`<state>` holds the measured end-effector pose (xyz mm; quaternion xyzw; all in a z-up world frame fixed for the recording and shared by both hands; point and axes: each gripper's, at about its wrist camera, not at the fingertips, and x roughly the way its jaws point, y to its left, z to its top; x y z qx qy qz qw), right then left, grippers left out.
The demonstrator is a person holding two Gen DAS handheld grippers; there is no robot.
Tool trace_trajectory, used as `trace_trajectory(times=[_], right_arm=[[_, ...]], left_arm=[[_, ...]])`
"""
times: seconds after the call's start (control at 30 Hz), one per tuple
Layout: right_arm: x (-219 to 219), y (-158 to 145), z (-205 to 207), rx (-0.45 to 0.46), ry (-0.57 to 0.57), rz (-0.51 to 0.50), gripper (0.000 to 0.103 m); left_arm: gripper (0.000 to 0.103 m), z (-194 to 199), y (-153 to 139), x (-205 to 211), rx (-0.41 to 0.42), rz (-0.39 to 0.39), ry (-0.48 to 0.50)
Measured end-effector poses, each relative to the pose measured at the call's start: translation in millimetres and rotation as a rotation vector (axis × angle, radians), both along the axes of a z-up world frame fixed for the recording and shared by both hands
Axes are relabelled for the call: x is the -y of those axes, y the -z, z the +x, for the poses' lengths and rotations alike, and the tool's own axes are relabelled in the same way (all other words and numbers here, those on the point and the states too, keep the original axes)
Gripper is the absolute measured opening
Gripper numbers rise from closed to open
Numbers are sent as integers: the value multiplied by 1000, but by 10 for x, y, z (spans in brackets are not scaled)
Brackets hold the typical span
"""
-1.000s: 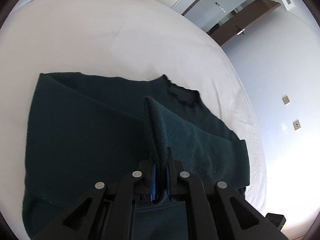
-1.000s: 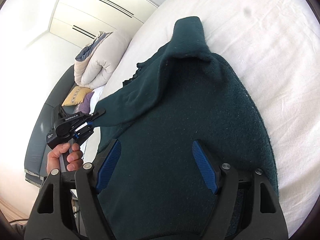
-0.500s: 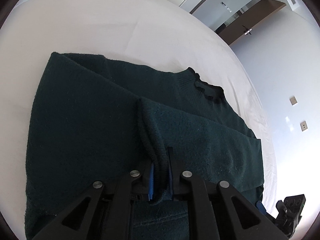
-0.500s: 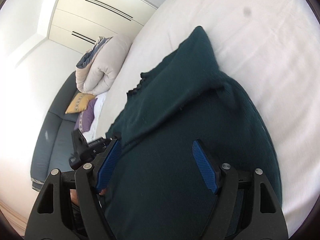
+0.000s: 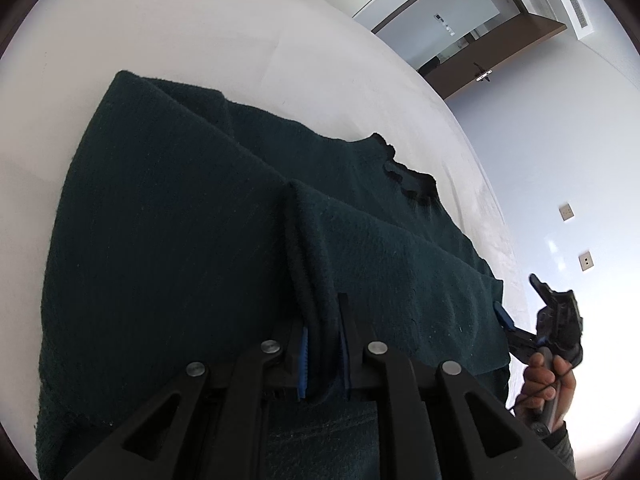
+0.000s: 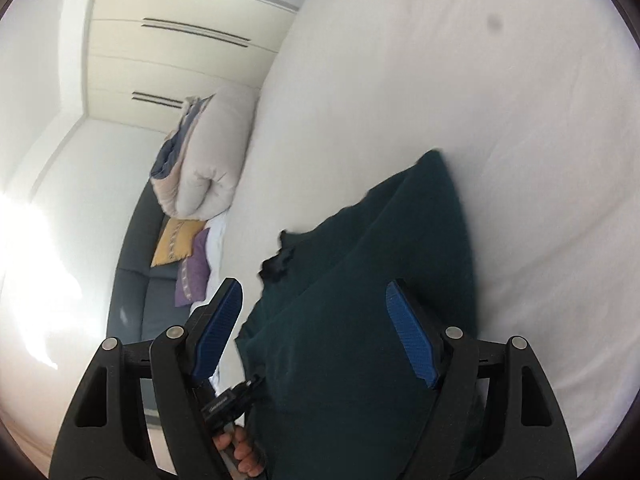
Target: Fold small clothes
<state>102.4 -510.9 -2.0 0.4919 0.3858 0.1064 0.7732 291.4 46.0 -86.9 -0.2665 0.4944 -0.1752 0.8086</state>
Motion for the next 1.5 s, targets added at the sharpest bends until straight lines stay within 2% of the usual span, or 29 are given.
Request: trace_trajectory(times=[0.1,0.17,0.3,0.4,0.47,0.57,0.63,0.77,0.87,0.97,1.03,1.1,1.2,1.37,1.5], right_arm=[[257,247,182,-20,37,82,72],[328,239,235,-5,50,105,73],[173,196,163,-22,-36,10,73],[-22,155,-77,-18,-105,-68,73],[-117,145,-278,-26,-135,-66,73],[-181,118,-640,-23,-156,-59,73],[-142,73,-898,-6,-142,-41,73],[-91,21,-1449,-34,-104,-81,73],[-162,-36,-1944,-12,-91,-92,73],[-313,-39,-2367,-12,-96,-104,73],[-435,-25,-2652,-27,-108,-149,73],[-549,-7,-2887,-36,-128,-217,73],[-599,-43,-3215,-42,-154,-306,73],[-563,-100,-3641,-49,-162,-305,73],[-481,-112,-3863,-61,-179,-270,73]], left_arm=[[13,-21,-7,-12,-5,-2,6],[13,-26,-2,-16,0,2,9],[13,-11,44,-39,-1,-18,7],[13,-17,53,-58,-1,-32,9],[14,-53,30,-95,0,-40,4],[30,-204,-69,-135,21,-14,5],[57,-361,-155,-193,45,-4,9],[72,-835,-310,-474,76,47,-52],[73,-1215,-329,-678,70,48,-80],[73,-1566,-244,-807,25,81,-78],[73,-1821,-211,-895,34,57,-78],[74,-2029,-193,-978,21,90,-111],[74,-2354,-195,-1099,25,53,-135],[74,-2674,-175,-1108,1,67,-75],[74,-2832,-122,-1172,-43,7,-39]])
